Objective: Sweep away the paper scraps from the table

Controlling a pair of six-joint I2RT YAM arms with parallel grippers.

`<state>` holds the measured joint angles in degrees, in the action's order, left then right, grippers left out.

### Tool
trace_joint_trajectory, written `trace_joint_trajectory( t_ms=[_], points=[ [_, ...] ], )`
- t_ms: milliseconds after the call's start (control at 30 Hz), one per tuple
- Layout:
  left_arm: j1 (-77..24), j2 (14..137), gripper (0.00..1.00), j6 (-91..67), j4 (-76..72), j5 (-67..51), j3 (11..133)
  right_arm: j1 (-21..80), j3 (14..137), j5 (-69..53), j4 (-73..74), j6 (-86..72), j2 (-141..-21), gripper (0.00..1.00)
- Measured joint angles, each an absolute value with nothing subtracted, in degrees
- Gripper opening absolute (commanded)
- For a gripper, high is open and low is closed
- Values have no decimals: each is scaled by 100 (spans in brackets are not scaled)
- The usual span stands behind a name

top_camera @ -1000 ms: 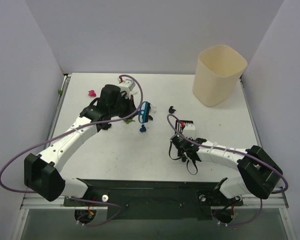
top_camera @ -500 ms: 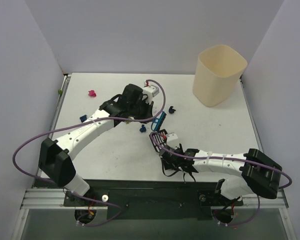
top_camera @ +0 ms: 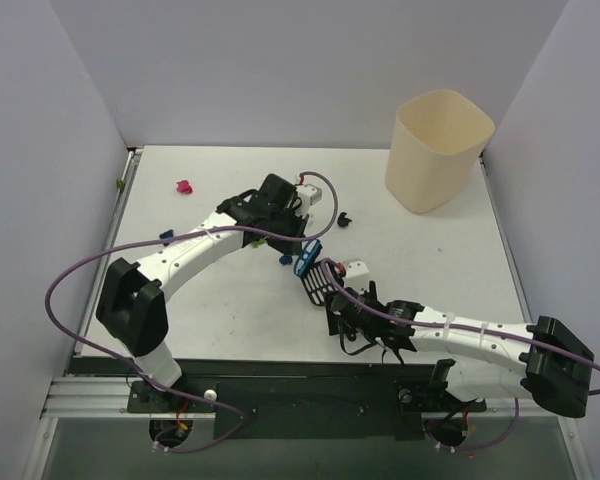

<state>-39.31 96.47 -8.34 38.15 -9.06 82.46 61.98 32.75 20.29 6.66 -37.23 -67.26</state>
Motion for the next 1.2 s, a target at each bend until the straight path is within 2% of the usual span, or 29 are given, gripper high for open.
trace_joint_trajectory(
  t_ms=[133, 333, 633, 733, 833, 1067, 1200],
  points=[
    [-3933, 9874, 0, -821, 3817, -993, 8246, 6195, 3201, 2058, 711, -3719, -6554, 66],
    [-3931, 10230, 0, -797, 3817, -1015, 8285, 6191, 3201, 2069, 757, -3677, -6313, 73],
    [-3927, 10350, 0, -777, 3822, -1052, 8388, 6147, 3374, 2084, 849, -3538, -6545, 76],
    [-3927, 10350, 0, -766, 3822, -1057, 8388, 5992, 3559, 2082, 961, -3389, -6545, 77],
    [-3927, 10350, 0, -760, 3820, -1061, 8388, 5570, 3728, 1946, 1087, -3199, -6482, 82],
    [-3927, 10355, 0, -718, 3828, -1074, 8405, 5135, 4021, 1441, 1601, -2593, -6351, 75],
    [-3927, 10355, 0, -698, 3833, -1076, 8405, 5229, 4176, 1039, 1614, -2283, -6670, 65]
  ],
)
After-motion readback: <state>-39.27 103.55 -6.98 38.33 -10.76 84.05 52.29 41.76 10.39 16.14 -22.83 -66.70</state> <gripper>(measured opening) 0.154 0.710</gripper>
